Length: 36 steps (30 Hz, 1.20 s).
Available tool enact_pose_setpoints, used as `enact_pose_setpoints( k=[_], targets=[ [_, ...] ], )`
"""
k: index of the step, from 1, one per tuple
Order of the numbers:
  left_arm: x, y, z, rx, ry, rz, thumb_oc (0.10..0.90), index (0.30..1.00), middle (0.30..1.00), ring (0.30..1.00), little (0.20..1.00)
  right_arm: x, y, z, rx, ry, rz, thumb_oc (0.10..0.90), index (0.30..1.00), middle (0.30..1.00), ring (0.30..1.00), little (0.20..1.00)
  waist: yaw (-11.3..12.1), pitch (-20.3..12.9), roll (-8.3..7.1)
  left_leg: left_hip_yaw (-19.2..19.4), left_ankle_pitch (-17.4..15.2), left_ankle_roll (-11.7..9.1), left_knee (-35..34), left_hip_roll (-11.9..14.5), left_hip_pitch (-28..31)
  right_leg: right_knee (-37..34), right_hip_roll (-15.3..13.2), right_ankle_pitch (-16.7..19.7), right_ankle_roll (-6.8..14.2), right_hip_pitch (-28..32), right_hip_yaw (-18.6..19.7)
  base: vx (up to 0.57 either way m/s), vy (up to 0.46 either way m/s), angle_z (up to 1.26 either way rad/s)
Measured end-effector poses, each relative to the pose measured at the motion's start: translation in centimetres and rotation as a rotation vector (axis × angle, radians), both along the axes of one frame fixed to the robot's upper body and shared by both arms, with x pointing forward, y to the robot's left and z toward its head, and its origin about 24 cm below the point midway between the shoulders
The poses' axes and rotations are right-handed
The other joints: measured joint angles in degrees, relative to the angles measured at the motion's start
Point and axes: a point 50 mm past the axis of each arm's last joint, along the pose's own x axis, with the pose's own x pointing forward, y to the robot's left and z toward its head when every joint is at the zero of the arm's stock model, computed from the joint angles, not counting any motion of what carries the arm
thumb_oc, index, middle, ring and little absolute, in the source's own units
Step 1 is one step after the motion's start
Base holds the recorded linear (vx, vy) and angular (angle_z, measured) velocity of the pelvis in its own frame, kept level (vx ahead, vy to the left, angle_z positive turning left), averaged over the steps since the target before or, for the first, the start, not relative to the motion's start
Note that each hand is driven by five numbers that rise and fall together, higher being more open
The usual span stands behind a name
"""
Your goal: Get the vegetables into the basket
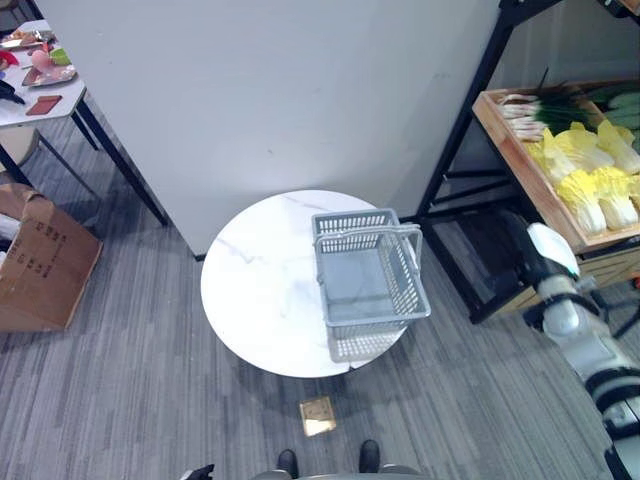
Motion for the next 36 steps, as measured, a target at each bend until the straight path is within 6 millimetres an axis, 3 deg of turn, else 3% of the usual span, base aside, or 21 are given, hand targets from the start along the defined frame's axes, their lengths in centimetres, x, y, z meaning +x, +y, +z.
enact_pose_setpoints(
  k=[9, 24, 29, 30, 31, 36],
  targets=[
    [0.6, -0.2, 0.0, -0.003, -0.012, -0.013, 0.900, 1.000, 1.000, 1.000, 1.000, 4.4, 3.9, 2.8, -0.046, -0.003, 0.127, 0.900, 1.000, 1.000, 1.000, 1.000, 2.84, 1.40, -0.17, -2.08, 0.96, -0.27, 0.16, 0.15, -3.11, 0.20, 0.07, -0.02, -0.04, -1.99, -2.16, -0.02, -0.039, 0.12],
    [3.1, -0.3, 0.4, 0.010, -0.092, -0.008, 0.900, 1.000, 1.000, 1.000, 1.000, 7.3, 4.9, 5.9, -0.086, -0.020, 0.098, 0.900, 1.000, 1.000, 1.000, 1.000, 3.92, 5.47, -0.35, -2.81, 1.60, -0.62, 0.50, 0.61, -8.25, 0.28, 0.51, 0.29, -0.39, -6.61, -2.84, -0.01, -0.028, 0.03],
    [4.0, -0.3, 0.6, 0.013, -0.127, 0.015, 0.900, 1.000, 1.000, 1.000, 1.000, 7.4, 4.2, 5.4, -0.070, 0.007, 0.045, 0.900, 1.000, 1.000, 1.000, 1.000, 4.72, 5.88, -0.30, -3.15, 1.62, -0.64, 0.52, 0.64, -9.28, 0.28, 0.54, 0.30, -0.42, -7.46, -3.18, 0.01, -0.024, 0.04],
    [4.3, -0.3, 0.7, 0.012, -0.134, 0.014, 0.900, 1.000, 1.000, 1.000, 1.000, 7.4, 4.0, 5.0, -0.069, 0.022, 0.032, 0.508, 0.451, 0.451, 0.451, 0.451, 4.92, 5.93, -0.27, -3.30, 1.62, -0.65, 0.52, 0.64, -9.40, 0.29, 0.53, 0.30, -0.42, -7.52, -3.36, 0.01, -0.018, 0.05],
    [4.4, -0.4, 0.7, 0.013, -0.136, 0.016, 0.900, 1.000, 1.000, 1.000, 1.000, 7.4, 4.2, 4.9, -0.065, 0.025, 0.030, 0.400, 0.300, 0.300, 0.300, 0.300, 5.01, 6.00, -0.26, -3.47, 1.62, -0.65, 0.57, 0.64, -9.58, 0.29, 0.53, 0.29, -0.42, -7.59, -3.52, 0.02, -0.025, 0.07],
    [4.8, -0.5, 0.8, 0.028, -0.147, -0.003, 0.900, 1.000, 1.000, 1.000, 1.000, 7.5, 4.9, 3.6, -0.031, 0.039, 0.011, 0.400, 0.300, 0.300, 0.300, 0.300, 5.08, 6.10, -0.34, -3.81, 1.68, -0.67, 0.62, 0.63, -10.19, 0.29, 0.54, 0.30, -0.42, -8.05, -3.82, 0.01, -0.003, 0.03]
  ],
)
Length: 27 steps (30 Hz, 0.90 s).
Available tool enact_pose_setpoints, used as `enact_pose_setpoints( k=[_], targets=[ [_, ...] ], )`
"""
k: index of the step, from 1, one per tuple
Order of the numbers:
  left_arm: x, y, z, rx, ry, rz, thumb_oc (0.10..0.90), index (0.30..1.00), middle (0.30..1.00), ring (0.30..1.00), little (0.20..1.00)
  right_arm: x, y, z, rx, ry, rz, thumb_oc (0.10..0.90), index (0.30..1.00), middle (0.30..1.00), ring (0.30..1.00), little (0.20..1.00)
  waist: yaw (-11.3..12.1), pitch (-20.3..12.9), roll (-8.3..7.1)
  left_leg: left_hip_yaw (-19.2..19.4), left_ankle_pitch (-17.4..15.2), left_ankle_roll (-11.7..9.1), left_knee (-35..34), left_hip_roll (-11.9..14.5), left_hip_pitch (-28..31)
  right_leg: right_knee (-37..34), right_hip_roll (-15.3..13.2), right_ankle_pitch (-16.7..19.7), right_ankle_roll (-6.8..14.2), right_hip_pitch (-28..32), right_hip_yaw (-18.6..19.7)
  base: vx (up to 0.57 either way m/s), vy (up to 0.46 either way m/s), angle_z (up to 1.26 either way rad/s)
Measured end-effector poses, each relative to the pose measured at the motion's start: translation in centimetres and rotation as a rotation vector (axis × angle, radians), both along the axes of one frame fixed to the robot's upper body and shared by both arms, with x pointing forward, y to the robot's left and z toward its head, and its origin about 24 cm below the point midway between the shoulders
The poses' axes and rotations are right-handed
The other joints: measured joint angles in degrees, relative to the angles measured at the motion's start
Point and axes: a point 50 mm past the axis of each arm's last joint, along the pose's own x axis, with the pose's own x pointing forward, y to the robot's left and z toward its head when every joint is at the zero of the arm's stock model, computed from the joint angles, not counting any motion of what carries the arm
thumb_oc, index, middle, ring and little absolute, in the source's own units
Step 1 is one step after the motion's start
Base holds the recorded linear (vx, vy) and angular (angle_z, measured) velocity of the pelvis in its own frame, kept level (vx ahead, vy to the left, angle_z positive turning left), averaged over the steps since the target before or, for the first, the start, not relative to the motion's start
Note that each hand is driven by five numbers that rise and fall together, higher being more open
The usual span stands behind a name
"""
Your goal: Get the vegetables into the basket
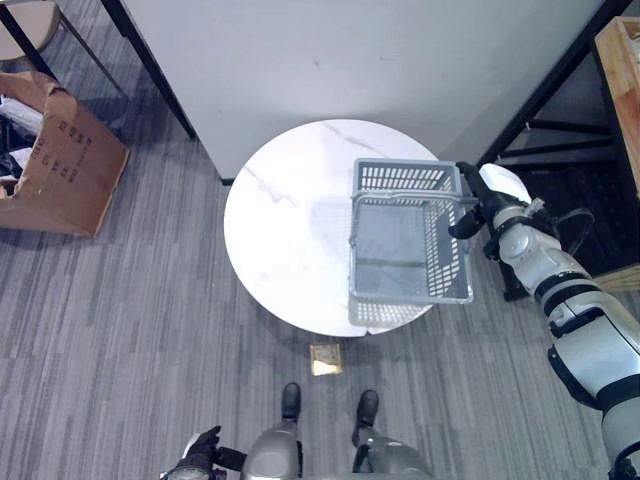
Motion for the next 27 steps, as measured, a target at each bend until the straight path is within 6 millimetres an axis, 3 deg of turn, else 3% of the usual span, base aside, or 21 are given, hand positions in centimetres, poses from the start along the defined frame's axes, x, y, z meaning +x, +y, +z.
enact_pose_setpoints(
  k=[6, 14, 23, 27],
  targets=[
    [0.5, -0.3, 0.1, 0.006, -0.003, -0.045, 0.900, 1.000, 1.000, 1.000, 1.000, -0.1, -0.4, -0.8, -0.001, 0.026, -0.052, 0.400, 0.300, 0.300, 0.300, 0.300, 0.01, 0.20, -0.31, -0.33, 0.02, -0.01, 0.16, -0.05, 0.05, 0.00, -0.04, 0.00, 0.00, 0.26, -0.24, 0.00, 0.006, 0.01],
    [0.5, -0.2, 0.1, 0.032, 0.003, -0.071, 0.900, 1.000, 1.000, 1.000, 1.000, 0.1, 2.8, -2.9, 0.001, 0.118, 0.055, 0.400, 0.300, 0.300, 0.300, 0.300, -0.03, 0.34, -0.55, -0.13, 0.06, 0.01, 0.21, -0.11, 1.00, 0.01, -0.10, 0.08, -0.10, 1.10, 0.00, 0.00, 0.018, 0.00],
    [0.0, -0.1, 0.0, 0.034, 0.031, -0.088, 0.900, 1.000, 1.000, 1.000, 1.000, -0.2, 5.2, -1.4, -0.010, 0.038, 0.219, 0.400, 0.300, 0.300, 0.300, 0.300, -1.34, 0.30, -0.61, 1.08, 0.05, 0.04, -0.44, -0.17, 4.78, 0.01, -0.18, 0.13, -0.13, 4.02, 1.17, 0.01, 0.045, -0.07],
    [-0.7, 0.1, -0.2, 0.026, 0.055, -0.061, 0.900, 1.000, 1.000, 1.000, 1.000, -2.1, 5.9, -0.7, -0.038, -0.016, 0.357, 0.400, 0.300, 0.300, 0.300, 0.300, -2.07, 0.21, -0.61, 1.74, 0.03, 0.06, -0.48, -0.19, 6.50, 0.00, -0.21, 0.16, -0.08, 5.40, 1.76, 0.00, 0.064, -0.08]
  ],
)
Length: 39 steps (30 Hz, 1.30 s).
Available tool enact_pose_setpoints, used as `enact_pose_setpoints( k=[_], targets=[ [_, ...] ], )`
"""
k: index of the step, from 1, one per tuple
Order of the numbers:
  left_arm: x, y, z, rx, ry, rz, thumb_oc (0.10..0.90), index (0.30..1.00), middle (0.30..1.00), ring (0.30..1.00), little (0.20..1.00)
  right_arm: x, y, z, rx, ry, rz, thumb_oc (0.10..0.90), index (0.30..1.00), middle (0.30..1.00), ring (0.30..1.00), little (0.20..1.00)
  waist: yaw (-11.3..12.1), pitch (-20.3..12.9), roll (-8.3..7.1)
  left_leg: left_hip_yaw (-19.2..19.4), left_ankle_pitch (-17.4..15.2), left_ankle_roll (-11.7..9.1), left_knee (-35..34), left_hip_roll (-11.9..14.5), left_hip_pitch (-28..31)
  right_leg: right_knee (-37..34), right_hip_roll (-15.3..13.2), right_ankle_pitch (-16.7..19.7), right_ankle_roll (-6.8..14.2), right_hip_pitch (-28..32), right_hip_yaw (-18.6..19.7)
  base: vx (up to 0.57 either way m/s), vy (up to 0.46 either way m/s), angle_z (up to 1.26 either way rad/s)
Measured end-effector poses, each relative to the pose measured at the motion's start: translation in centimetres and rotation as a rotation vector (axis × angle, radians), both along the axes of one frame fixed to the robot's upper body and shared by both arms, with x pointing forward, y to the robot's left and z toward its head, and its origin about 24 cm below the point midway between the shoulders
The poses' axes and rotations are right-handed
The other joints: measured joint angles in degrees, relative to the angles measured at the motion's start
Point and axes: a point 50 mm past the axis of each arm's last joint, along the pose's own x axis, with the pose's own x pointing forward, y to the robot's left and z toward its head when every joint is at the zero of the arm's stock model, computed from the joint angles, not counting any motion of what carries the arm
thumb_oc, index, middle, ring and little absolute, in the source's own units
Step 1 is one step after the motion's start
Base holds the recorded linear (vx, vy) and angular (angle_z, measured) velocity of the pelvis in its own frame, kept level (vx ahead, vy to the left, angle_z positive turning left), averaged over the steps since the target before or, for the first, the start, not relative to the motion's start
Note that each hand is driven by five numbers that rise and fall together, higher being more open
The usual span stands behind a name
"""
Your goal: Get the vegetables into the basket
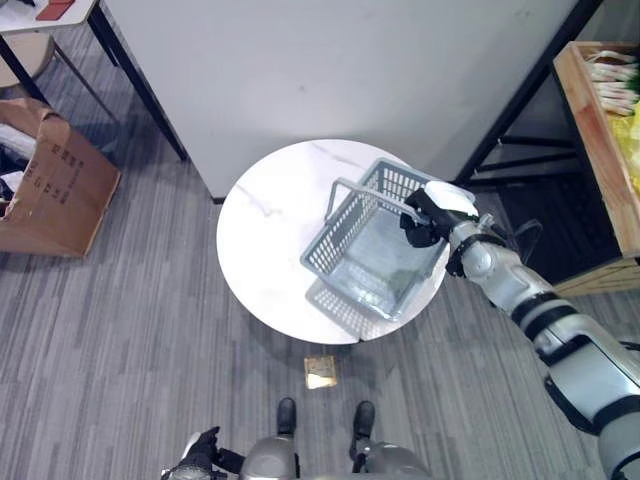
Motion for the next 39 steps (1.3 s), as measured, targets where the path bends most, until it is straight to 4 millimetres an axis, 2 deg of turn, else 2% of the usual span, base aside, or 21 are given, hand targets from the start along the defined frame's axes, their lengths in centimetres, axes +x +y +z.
enact_pose_setpoints(
  k=[1, 4, 6, 7, 10, 16, 18, 22, 23, 26, 30, 31, 32, 33, 34, 35, 36, 37, 39],
  targets=[
    [-0.1, 0.0, 0.0, 0.002, 0.006, -0.002, 0.900, 1.000, 1.000, 1.000, 1.000, -0.4, -0.1, 0.4, -0.003, -0.018, 0.020, 0.400, 0.300, 0.300, 0.300, 0.300, -0.93, -0.05, 0.00, 0.28, -0.06, 0.06, -0.01, 0.00, 0.61, 0.00, 0.02, 0.00, 0.00, 0.48, 0.26, -0.02, 0.055, -0.12],
    [-0.5, 0.0, -0.1, 0.005, 0.017, -0.007, 0.900, 1.000, 1.000, 1.000, 1.000, -0.9, -1.0, 0.5, 0.000, -0.028, 0.014, 0.400, 0.300, 0.300, 0.300, 0.300, -1.43, -0.18, 0.08, 0.93, -0.07, 0.07, -0.01, 0.10, 0.96, -0.01, 0.13, 0.35, -0.11, 0.50, 1.05, -0.01, 0.035, -0.14],
    [-0.6, 0.2, -0.1, 0.004, 0.016, 0.006, 0.900, 1.000, 1.000, 1.000, 1.000, -2.2, -2.4, 0.2, 0.015, -0.030, -0.013, 0.400, 0.300, 0.300, 0.300, 0.300, -1.15, -0.47, 0.20, 0.94, -0.07, 0.07, -0.01, 0.06, 1.05, 0.00, 0.12, 0.46, -0.11, 0.53, 1.15, -0.01, 0.038, -0.04],
    [-1.6, 0.2, -0.3, 0.005, 0.040, 0.010, 0.900, 1.000, 1.000, 1.000, 1.000, -2.7, -2.6, -0.2, 0.032, -0.026, -0.012, 0.400, 0.300, 0.300, 0.300, 0.300, -1.88, -1.20, 0.28, 1.27, -0.12, 0.15, -0.02, 0.05, 1.21, -0.01, 0.11, 0.46, -0.10, 0.52, 1.48, -0.01, 0.049, -0.10],
    [-2.6, 0.3, -0.4, 0.007, 0.074, 0.012, 0.900, 1.000, 1.000, 1.000, 1.000, -3.5, -2.8, -0.4, 0.065, -0.032, -0.014, 0.400, 0.300, 0.300, 0.300, 0.300, -2.87, -1.55, 0.66, 2.07, -0.20, 0.27, -0.03, 0.06, 1.74, -0.01, 0.11, 0.58, -0.04, 0.73, 2.22, -0.01, 0.028, -0.14],
    [-2.8, -0.4, -0.6, -0.003, 0.087, -0.012, 0.900, 1.000, 1.000, 1.000, 1.000, -5.2, -3.8, -1.2, 0.115, -0.022, -0.038, 0.400, 0.300, 0.300, 0.300, 0.300, -3.21, -2.58, 1.93, 3.04, -0.26, 0.36, -0.04, 0.04, 2.27, -0.01, 0.18, 0.90, 0.00, 0.72, 3.11, -0.01, 0.036, -0.08],
    [-3.2, -0.6, -0.7, -0.010, 0.087, -0.002, 0.900, 1.000, 1.000, 1.000, 1.000, -6.6, -4.2, -1.8, 0.184, -0.029, -0.060, 0.400, 0.300, 0.300, 0.300, 0.300, -2.85, -2.90, 2.23, 3.34, -0.31, 0.42, -0.04, 0.01, 2.49, -0.01, 0.19, 0.97, 0.08, 0.76, 3.44, -0.01, 0.038, -0.08],
    [-3.9, -0.6, -0.8, -0.012, 0.102, 0.027, 0.900, 1.000, 1.000, 1.000, 1.000, -7.5, -4.5, -2.8, 0.257, 0.003, -0.082, 0.400, 0.300, 0.300, 0.300, 0.300, -3.85, -3.05, 2.18, 3.98, -0.38, 0.50, -0.05, -0.04, 2.80, -0.01, 0.17, 1.15, 0.21, 0.77, 4.09, -0.01, 0.068, -0.09],
    [-4.0, -0.6, -0.8, -0.014, 0.100, 0.031, 0.900, 1.000, 1.000, 1.000, 1.000, -8.4, -5.0, -3.6, 0.319, 0.016, -0.123, 0.400, 0.300, 0.300, 0.300, 0.300, -3.93, -3.16, 2.10, 4.01, -0.40, 0.53, -0.06, -0.06, 3.02, -0.01, 0.16, 1.18, 0.20, 1.01, 4.13, -0.01, 0.096, -0.02],
    [-4.2, -0.6, -0.9, -0.012, 0.107, 0.022, 0.900, 1.000, 1.000, 1.000, 1.000, -10.1, -5.9, -5.2, 0.363, 0.066, -0.173, 0.400, 0.300, 0.300, 0.300, 0.300, -4.37, -3.18, 1.90, 4.16, -0.67, 0.59, -0.18, -0.36, 3.54, 0.05, -0.06, 1.25, 0.49, 1.33, 4.42, -0.04, 0.125, -0.02],
    [-4.2, -0.6, -0.9, -0.007, 0.112, 0.002, 0.900, 1.000, 1.000, 1.000, 1.000, -11.7, -6.9, -6.2, 0.383, 0.094, -0.225, 0.400, 0.300, 0.300, 0.300, 0.300, -4.96, -3.17, 1.58, 4.70, -0.88, 0.85, -0.31, -0.74, 3.78, 0.28, -0.35, 1.32, 1.06, 1.25, 4.69, -0.09, 0.122, -0.11],
    [-3.8, -0.6, -0.8, -0.002, 0.107, -0.017, 0.900, 1.000, 1.000, 1.000, 1.000, -12.6, -7.4, -6.3, 0.393, 0.090, -0.246, 0.400, 0.300, 0.300, 0.300, 0.300, -5.28, -2.98, 1.29, 5.96, -0.78, 1.13, -0.09, -1.20, 3.64, 2.46, -0.38, 1.50, 1.13, -0.94, 6.18, -0.13, 0.125, -0.40],
    [-3.9, -0.6, -0.8, 0.000, 0.107, -0.018, 0.900, 1.000, 1.000, 1.000, 1.000, -12.7, -7.3, -6.3, 0.395, 0.088, -0.243, 0.400, 0.300, 0.300, 0.300, 0.300, -5.61, -2.65, 0.71, 6.80, -0.82, 1.31, -0.09, -1.05, 3.64, 3.03, -0.41, 1.59, 1.29, -1.55, 6.94, -0.13, 0.121, -0.67],
    [-4.2, -0.4, -0.8, 0.005, 0.121, -0.016, 0.900, 1.000, 1.000, 1.000, 1.000, -12.6, -7.1, -6.1, 0.398, 0.082, -0.234, 0.400, 0.300, 0.300, 0.300, 0.300, -6.12, -2.59, 0.74, 8.68, -0.90, 1.60, -0.32, -0.83, 3.66, 3.03, -0.58, 1.90, 2.47, -2.12, 8.11, -0.13, 0.093, -0.80],
    [-4.2, -0.2, -0.8, 0.019, 0.132, -0.038, 0.900, 1.000, 1.000, 1.000, 1.000, -12.7, -7.1, -6.1, 0.398, 0.080, -0.234, 0.400, 0.300, 0.300, 0.300, 0.300, -7.45, -2.23, 0.37, 10.49, -1.03, 2.21, -0.15, -0.60, 3.66, 2.88, -1.36, 0.86, 5.33, -2.99, 7.41, -0.18, 0.099, -0.78],
    [-3.8, -0.1, -0.7, 0.028, 0.128, -0.069, 0.900, 1.000, 1.000, 1.000, 1.000, -12.7, -7.1, -6.1, 0.400, 0.079, -0.235, 0.400, 0.300, 0.300, 0.300, 0.300, -8.13, -2.03, -0.21, 12.02, -0.97, 2.33, -0.05, -0.82, 3.82, 2.92, -2.21, 1.08, 5.71, -3.69, 5.22, -0.14, 0.051, -0.82],
    [-3.8, 0.3, -0.6, 0.048, 0.138, -0.111, 0.900, 1.000, 1.000, 1.000, 1.000, -12.6, -7.0, -6.1, 0.407, 0.073, -0.231, 0.400, 0.300, 0.300, 0.300, 0.300, -7.37, -1.74, -0.97, 14.68, -0.98, 2.51, 0.04, -0.76, 4.14, 3.03, -3.31, 1.95, 6.70, -4.41, 2.31, -0.12, 0.014, -1.33],
    [-3.4, 1.0, -0.3, 0.075, 0.139, -0.155, 0.900, 1.000, 1.000, 1.000, 1.000, -12.3, -6.8, -5.9, 0.411, 0.063, -0.223, 0.400, 0.300, 0.300, 0.300, 0.300, -5.65, -1.44, -1.44, 18.07, -1.31, 3.01, -0.21, 0.23, 4.15, 3.69, -4.34, 2.25, 7.05, -6.12, -2.00, -0.13, 0.038, -1.27],
    [-2.5, 0.9, -0.2, 0.076, 0.114, -0.159, 0.900, 1.000, 1.000, 1.000, 1.000, -12.2, -7.0, -5.8, 0.408, 0.054, -0.229, 0.400, 0.300, 0.300, 0.300, 0.300, -6.83, -1.02, -0.65, 18.89, -1.42, 3.18, -0.33, 1.86, 3.74, 5.32, -6.12, 2.14, 7.01, -6.62, -4.89, -0.13, 0.047, -0.68]
  ],
)
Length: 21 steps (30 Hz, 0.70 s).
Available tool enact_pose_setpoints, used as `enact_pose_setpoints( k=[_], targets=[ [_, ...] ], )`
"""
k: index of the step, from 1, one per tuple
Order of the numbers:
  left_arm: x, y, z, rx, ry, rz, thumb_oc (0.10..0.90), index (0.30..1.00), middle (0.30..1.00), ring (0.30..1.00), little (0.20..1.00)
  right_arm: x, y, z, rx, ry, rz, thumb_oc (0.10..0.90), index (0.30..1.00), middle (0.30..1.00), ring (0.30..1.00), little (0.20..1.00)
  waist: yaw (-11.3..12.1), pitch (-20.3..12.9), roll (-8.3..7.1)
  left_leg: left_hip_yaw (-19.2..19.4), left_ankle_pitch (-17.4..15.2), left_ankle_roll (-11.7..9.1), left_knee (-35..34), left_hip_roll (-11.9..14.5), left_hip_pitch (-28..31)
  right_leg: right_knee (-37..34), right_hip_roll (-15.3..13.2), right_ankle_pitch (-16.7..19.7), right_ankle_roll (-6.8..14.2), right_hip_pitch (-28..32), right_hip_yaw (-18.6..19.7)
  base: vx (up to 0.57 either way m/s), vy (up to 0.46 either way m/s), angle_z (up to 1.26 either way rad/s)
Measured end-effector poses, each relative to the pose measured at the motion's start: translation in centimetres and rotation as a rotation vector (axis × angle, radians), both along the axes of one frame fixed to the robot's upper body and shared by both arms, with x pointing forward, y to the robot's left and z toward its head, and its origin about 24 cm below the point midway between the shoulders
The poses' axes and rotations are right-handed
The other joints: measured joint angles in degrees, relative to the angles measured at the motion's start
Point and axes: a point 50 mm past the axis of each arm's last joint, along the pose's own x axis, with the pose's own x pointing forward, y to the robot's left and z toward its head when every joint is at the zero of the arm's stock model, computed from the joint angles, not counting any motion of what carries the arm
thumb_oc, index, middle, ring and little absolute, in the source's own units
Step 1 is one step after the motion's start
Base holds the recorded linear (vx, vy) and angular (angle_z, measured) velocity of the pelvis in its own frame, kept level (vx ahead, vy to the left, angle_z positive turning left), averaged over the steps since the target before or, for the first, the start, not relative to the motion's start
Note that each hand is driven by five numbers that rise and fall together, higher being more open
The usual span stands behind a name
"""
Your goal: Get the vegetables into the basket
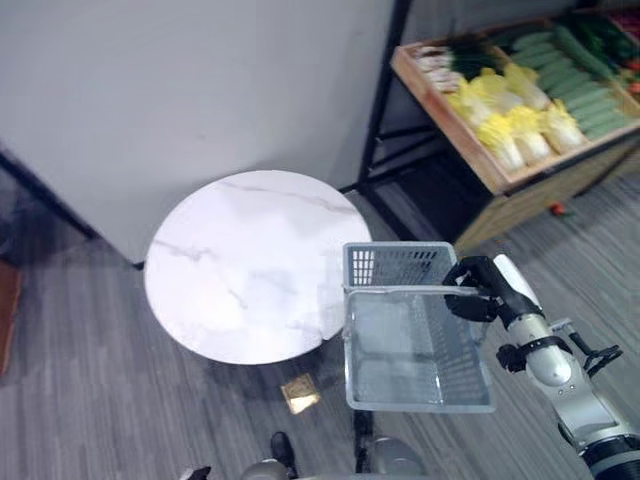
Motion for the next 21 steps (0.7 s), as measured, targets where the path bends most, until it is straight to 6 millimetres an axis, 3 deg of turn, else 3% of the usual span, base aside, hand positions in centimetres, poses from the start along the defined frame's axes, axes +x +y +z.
enact_pose_setpoints(
  k=[2, 3, 4, 5, 7, 9, 11, 14, 17, 19, 21],
  targets=[
    [0.6, 0.5, 0.3, 0.011, -0.029, -0.007, 0.900, 1.000, 1.000, 1.000, 1.000, 0.1, 0.3, 0.0, -0.010, -0.001, 0.014, 0.400, 0.300, 0.300, 0.300, 0.300, 1.87, -0.01, 0.26, 4.38, 0.58, -1.31, 0.33, 2.48, 1.47, 5.86, -3.92, -1.57, -1.01, 0.43, -5.53, -0.04, 0.002, -0.85],
    [0.6, 0.7, 0.4, 0.016, -0.031, -0.006, 0.900, 1.000, 1.000, 1.000, 1.000, 0.1, 0.4, 0.1, -0.015, -0.005, 0.021, 0.400, 0.300, 0.300, 0.300, 0.300, 2.06, -0.08, 0.16, 4.28, 0.41, -2.00, 0.31, 2.75, 1.72, 6.49, -4.75, -1.23, -0.90, 1.37, -5.36, -0.02, -0.068, -0.91],
    [0.7, 1.2, 0.5, 0.026, -0.035, 0.002, 0.900, 1.000, 1.000, 1.000, 1.000, 0.4, 0.8, 0.4, -0.020, -0.018, 0.037, 0.400, 0.300, 0.300, 0.300, 0.300, 1.84, -0.27, -0.80, 5.09, 0.71, -3.41, 0.29, 2.59, 2.44, 4.82, -4.09, -0.87, -1.57, 2.65, -3.89, -0.02, -0.060, -0.42],
    [0.8, 1.1, 0.5, 0.022, -0.036, 0.001, 0.900, 1.000, 1.000, 1.000, 1.000, 0.6, 0.8, 0.6, -0.024, -0.025, 0.041, 0.400, 0.300, 0.300, 0.300, 0.300, 1.98, -0.21, -0.74, 5.08, 0.78, -3.45, 0.30, 2.77, 2.42, 4.69, -3.69, -0.98, -1.97, 2.26, -3.79, -0.01, -0.095, -0.77],
    [0.6, -0.2, 0.1, -0.010, -0.031, 0.001, 0.900, 1.000, 1.000, 1.000, 1.000, 1.2, 0.5, 1.8, -0.058, -0.053, 0.053, 0.400, 0.300, 0.300, 0.300, 0.300, 1.96, -0.46, 0.96, 5.00, 0.47, -3.25, -0.02, 4.03, 2.47, 1.27, -0.53, -0.04, -3.39, 1.96, -1.01, 0.01, -0.146, -0.83],
    [0.0, -0.2, 0.0, -0.014, -0.019, 0.028, 0.900, 1.000, 1.000, 1.000, 1.000, 1.2, 0.4, 2.0, -0.070, -0.053, 0.055, 0.400, 0.300, 0.300, 0.300, 0.300, 1.59, -1.05, 1.93, 5.85, 0.71, -4.71, 0.27, 4.98, 3.01, -0.88, 1.05, 0.70, -4.08, 2.43, -0.04, 0.03, -0.212, -0.54],
    [-0.5, 0.0, 0.0, -0.011, -0.015, 0.061, 0.900, 1.000, 1.000, 1.000, 1.000, 1.1, -0.1, 2.1, -0.090, -0.049, 0.047, 0.400, 0.300, 0.300, 0.300, 0.300, 0.75, -1.13, 2.11, 7.50, 1.04, -7.43, 0.30, 6.50, 3.53, -2.95, 1.51, -0.17, -4.47, 2.63, -2.24, 0.05, -0.246, -0.45],
    [-0.6, 0.0, -0.1, -0.012, -0.012, 0.068, 0.900, 1.000, 1.000, 1.000, 1.000, 0.5, -0.7, 2.0, -0.115, -0.037, 0.034, 0.400, 0.300, 0.300, 0.300, 0.300, 0.44, -1.32, 2.33, 8.33, 0.99, -7.45, 0.66, 7.21, 3.75, -2.38, 1.30, 0.65, -4.72, 2.48, -5.87, 0.02, -0.194, -0.21],
    [-0.8, -0.5, -0.2, -0.022, 0.004, 0.044, 0.900, 1.000, 1.000, 1.000, 1.000, 0.2, -1.0, 1.9, -0.121, -0.028, 0.024, 0.400, 0.300, 0.300, 0.300, 0.300, -0.41, -1.72, 3.91, 8.30, 0.96, -7.30, 1.83, 8.45, 3.21, -2.79, 2.12, 0.56, -4.83, 2.44, -5.60, 0.02, -0.217, -0.07],
    [-0.7, -1.6, -0.5, -0.046, 0.005, 0.037, 0.900, 1.000, 1.000, 1.000, 1.000, -0.2, -1.5, 2.2, -0.121, -0.039, 0.009, 0.400, 0.300, 0.300, 0.300, 0.300, -0.32, -1.92, 6.45, 8.06, 0.96, -7.25, 2.40, 8.90, 2.94, -3.63, 2.99, 0.57, -5.03, 2.50, -5.01, 0.03, -0.278, -0.15],
    [-0.6, -2.0, -0.6, -0.058, 0.003, 0.046, 0.900, 1.000, 1.000, 1.000, 1.000, -0.6, -1.8, 2.2, -0.127, -0.036, 0.000, 0.400, 0.300, 0.300, 0.300, 0.300, -0.51, -1.97, 7.70, 6.65, 1.09, -7.06, 4.04, 9.56, 2.30, -3.94, 3.39, 0.38, -5.30, 2.79, -4.75, 0.03, -0.255, -0.07]
  ],
)
